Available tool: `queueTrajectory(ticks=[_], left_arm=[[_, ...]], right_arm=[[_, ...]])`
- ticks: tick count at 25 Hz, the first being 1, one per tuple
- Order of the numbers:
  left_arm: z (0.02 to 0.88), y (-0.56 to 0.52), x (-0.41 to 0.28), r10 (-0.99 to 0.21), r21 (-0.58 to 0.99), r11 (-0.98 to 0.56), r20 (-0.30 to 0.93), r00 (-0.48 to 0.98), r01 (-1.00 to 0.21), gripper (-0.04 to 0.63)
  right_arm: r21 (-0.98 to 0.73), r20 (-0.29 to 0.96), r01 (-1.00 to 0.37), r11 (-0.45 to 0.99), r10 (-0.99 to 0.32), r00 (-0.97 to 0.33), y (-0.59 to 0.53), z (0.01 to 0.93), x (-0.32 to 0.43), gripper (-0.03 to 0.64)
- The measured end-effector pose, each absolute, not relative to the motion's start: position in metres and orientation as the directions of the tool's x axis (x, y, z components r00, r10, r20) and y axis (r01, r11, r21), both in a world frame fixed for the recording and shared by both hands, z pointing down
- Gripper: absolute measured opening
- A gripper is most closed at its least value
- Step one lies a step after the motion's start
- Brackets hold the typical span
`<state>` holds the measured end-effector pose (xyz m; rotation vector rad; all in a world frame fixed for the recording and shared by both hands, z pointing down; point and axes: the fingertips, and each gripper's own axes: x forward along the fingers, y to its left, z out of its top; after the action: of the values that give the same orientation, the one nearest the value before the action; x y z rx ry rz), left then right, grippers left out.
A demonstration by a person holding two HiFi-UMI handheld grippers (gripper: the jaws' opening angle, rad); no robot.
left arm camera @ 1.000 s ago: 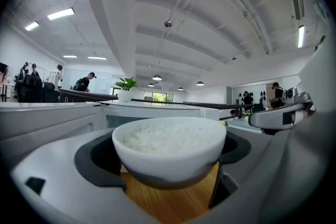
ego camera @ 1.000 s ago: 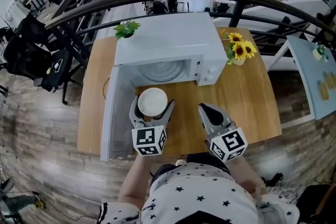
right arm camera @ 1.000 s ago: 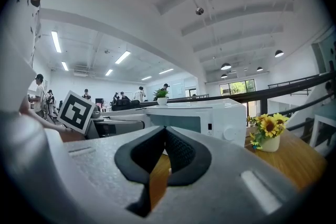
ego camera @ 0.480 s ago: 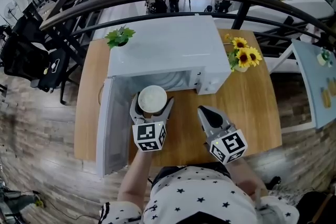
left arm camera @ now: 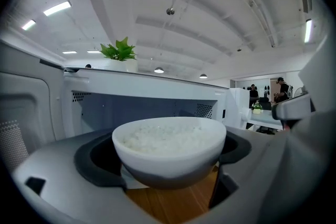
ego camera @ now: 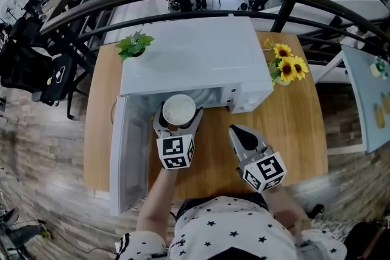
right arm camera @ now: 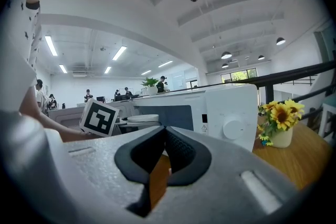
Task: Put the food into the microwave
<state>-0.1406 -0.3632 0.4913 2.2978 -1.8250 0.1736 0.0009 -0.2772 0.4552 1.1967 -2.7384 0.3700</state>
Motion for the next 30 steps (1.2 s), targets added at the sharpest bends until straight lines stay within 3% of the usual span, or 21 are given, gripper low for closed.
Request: queueTrajectory(ticks=[30], left_arm=[[0.565, -0.438, -0.143, -0.922, 0.042, -0.200, 0.330, 0.202, -0.979, 0.511]], right_arm=[[-0.220, 0.274, -0.711, 0.668, -0.657, -0.702, -0.300, 0.493, -0.003, 0.006]])
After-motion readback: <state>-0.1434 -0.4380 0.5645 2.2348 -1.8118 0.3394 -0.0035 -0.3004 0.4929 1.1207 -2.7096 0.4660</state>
